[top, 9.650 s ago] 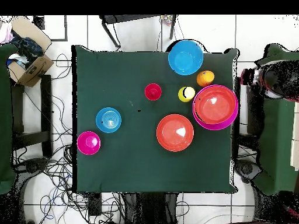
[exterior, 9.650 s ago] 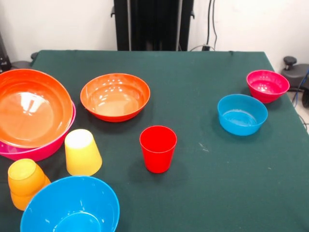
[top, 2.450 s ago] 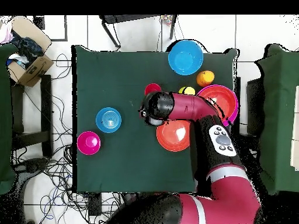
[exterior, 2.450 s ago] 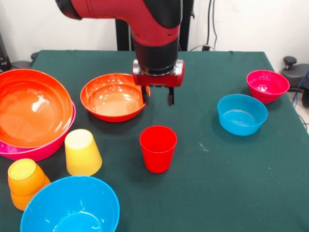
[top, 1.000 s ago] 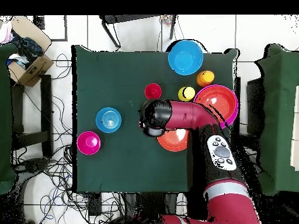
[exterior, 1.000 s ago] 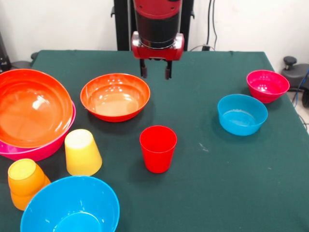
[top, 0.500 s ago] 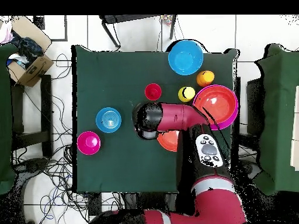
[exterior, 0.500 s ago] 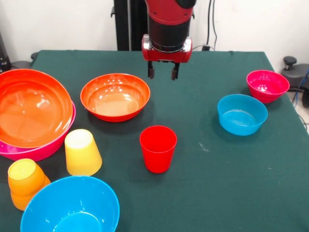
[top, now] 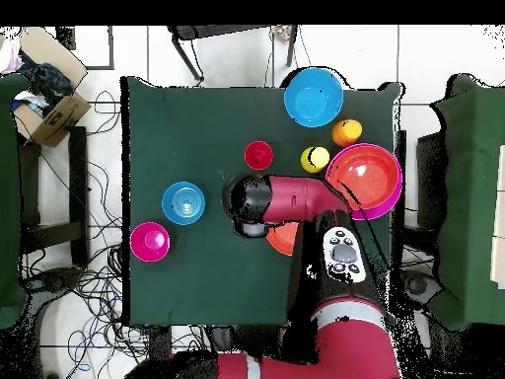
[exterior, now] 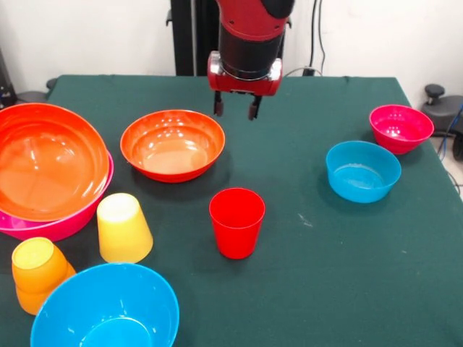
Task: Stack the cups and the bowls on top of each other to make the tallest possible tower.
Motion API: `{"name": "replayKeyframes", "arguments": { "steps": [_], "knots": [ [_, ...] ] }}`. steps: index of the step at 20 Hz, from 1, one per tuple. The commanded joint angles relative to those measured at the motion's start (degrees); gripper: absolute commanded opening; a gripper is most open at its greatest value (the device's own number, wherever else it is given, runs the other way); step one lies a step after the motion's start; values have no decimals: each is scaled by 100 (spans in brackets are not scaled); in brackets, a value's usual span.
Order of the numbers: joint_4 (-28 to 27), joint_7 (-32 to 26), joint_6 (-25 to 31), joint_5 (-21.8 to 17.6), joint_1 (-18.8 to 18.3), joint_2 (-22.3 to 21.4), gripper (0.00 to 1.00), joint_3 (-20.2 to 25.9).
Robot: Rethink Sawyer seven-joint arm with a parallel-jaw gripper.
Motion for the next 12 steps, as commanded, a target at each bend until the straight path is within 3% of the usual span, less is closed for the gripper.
{"name": "replayKeyframes", "arguments": {
  "steps": [1, 7, 12],
  "knots": [
    [-633, 527, 80, -306, 161, 288, 100, -109],
    [-800, 578, -119, -284, 253, 395, 100, -275],
    [-758, 632, -601, -230, 250, 591, 100, -242]
  ]
}}
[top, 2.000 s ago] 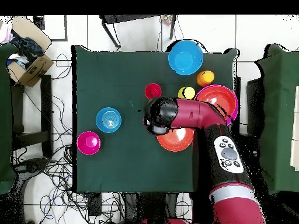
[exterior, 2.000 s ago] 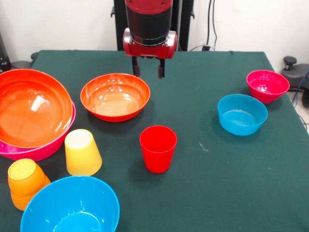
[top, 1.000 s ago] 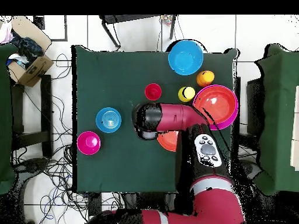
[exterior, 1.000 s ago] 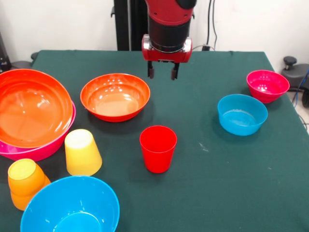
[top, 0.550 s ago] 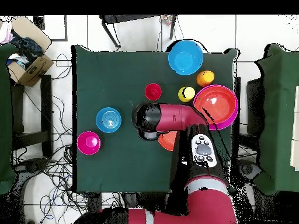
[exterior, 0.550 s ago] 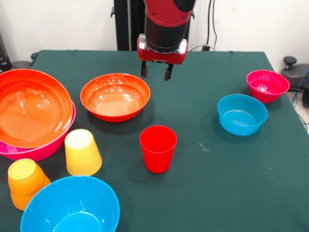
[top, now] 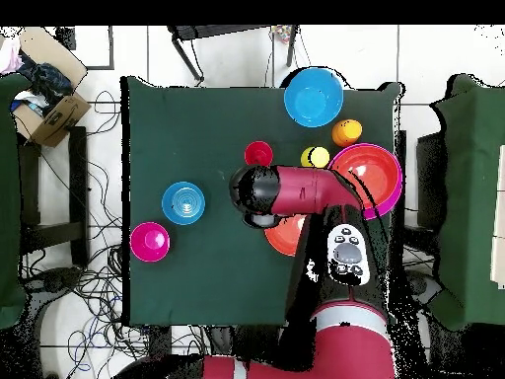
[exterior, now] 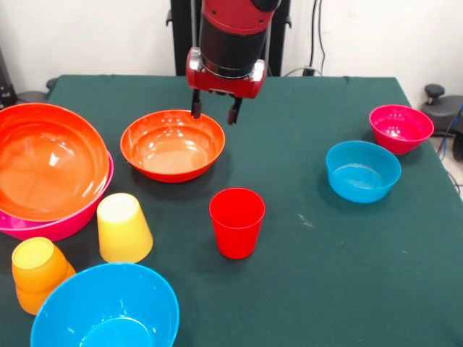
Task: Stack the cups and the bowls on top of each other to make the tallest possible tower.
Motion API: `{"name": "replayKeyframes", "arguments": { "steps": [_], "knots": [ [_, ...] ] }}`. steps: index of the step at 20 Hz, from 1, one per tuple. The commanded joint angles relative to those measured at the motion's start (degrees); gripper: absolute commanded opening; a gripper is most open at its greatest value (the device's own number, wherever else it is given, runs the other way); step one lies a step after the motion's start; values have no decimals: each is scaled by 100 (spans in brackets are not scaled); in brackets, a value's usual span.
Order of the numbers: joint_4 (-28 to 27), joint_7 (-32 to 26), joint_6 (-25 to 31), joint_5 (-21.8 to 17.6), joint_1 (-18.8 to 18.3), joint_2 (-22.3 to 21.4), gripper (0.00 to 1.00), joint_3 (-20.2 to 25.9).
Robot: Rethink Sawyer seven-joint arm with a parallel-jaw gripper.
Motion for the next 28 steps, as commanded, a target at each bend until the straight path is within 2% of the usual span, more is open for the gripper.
{"name": "replayKeyframes", "arguments": {
  "steps": [1, 5, 10, 13, 22, 28],
  "knots": [
    [-317, 707, -739, -234, 121, 665, 100, 128],
    [-258, 599, -1146, -69, 9, 836, 100, 383],
    [-281, 452, -1290, 48, -52, 959, 100, 525],
    [-97, 438, -1380, 122, -95, 881, 100, 561],
    [28, 528, -1295, 208, -97, 814, 100, 478],
    [93, 790, -1410, 283, -40, 824, 100, 388]
  ]
}}
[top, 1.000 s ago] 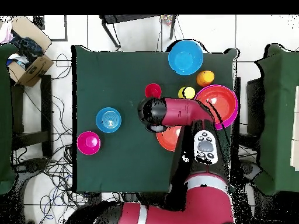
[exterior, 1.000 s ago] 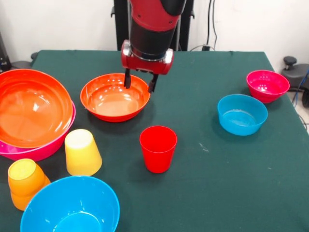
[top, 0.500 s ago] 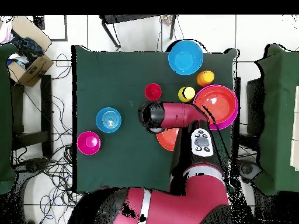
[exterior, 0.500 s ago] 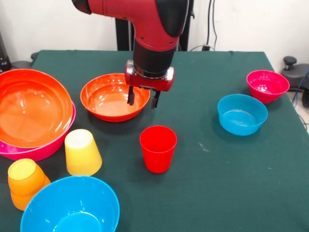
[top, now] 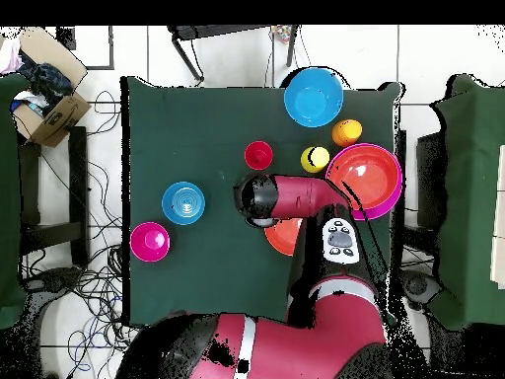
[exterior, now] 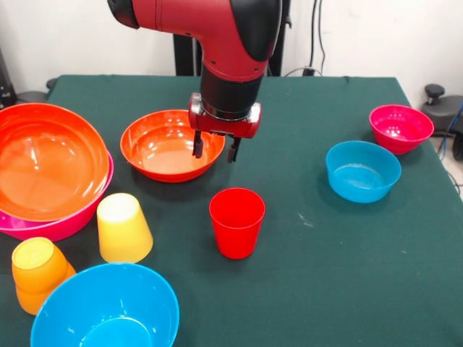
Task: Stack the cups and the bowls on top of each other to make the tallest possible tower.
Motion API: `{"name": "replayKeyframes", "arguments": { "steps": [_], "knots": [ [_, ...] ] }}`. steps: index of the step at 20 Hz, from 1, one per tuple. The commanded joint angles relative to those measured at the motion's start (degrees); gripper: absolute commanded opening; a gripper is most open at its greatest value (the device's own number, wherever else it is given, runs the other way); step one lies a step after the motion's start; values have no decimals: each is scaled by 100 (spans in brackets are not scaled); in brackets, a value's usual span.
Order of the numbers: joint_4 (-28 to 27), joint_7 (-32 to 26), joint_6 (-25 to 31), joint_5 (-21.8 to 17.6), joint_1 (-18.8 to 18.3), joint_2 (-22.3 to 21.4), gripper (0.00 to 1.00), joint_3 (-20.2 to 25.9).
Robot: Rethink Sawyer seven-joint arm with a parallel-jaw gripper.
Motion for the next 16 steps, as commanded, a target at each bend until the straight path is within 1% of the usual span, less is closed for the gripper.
{"name": "replayKeyframes", "arguments": {
  "steps": [1, 7, 12, 16],
  "knots": [
    [187, 806, -335, 275, -6, 76, 100, 411],
    [279, 821, -365, 399, 42, 108, 100, 474],
    [355, 1055, -606, 639, 108, 249, 100, 503],
    [299, 1040, -867, 698, 141, 449, 100, 509]
  ]
}}
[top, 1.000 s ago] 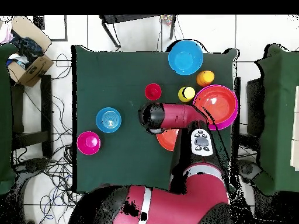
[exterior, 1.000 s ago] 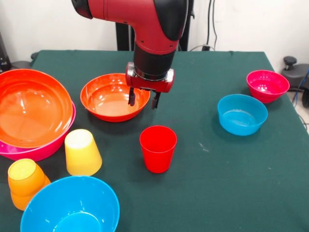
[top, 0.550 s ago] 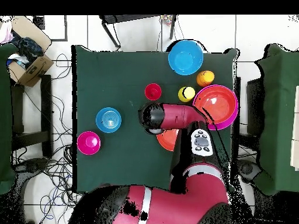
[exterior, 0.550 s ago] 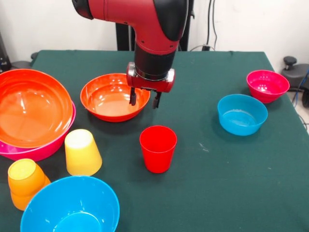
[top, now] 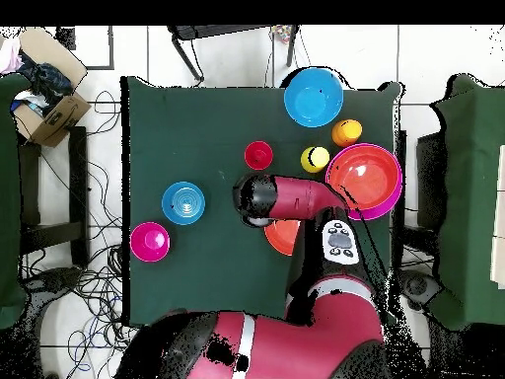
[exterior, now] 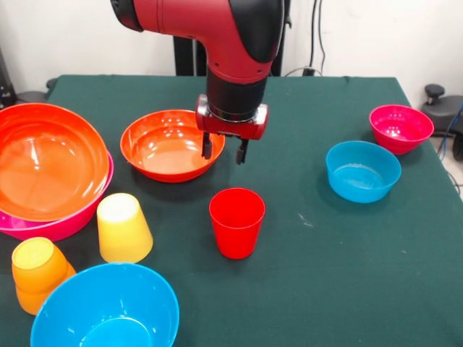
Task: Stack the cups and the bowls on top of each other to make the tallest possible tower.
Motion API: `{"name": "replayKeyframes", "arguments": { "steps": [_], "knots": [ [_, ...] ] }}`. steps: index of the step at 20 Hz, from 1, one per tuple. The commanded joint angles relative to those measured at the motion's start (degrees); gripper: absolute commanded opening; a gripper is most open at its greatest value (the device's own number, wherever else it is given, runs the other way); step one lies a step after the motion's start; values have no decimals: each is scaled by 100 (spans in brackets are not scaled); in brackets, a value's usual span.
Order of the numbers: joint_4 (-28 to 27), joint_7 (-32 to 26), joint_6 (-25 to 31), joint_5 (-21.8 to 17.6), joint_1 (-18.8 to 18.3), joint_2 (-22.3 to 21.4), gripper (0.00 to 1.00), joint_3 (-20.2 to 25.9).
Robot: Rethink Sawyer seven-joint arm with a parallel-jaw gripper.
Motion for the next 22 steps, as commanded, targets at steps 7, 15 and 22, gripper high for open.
{"name": "replayKeyframes", "arguments": {
  "steps": [7, 15, 22],
  "knots": [
    [297, 840, -892, 221, 175, 465, 100, 500],
    [905, 940, -701, 435, 111, 95, 100, 460],
    [1051, 976, -386, 651, 65, -124, 100, 288]
  ]
}}
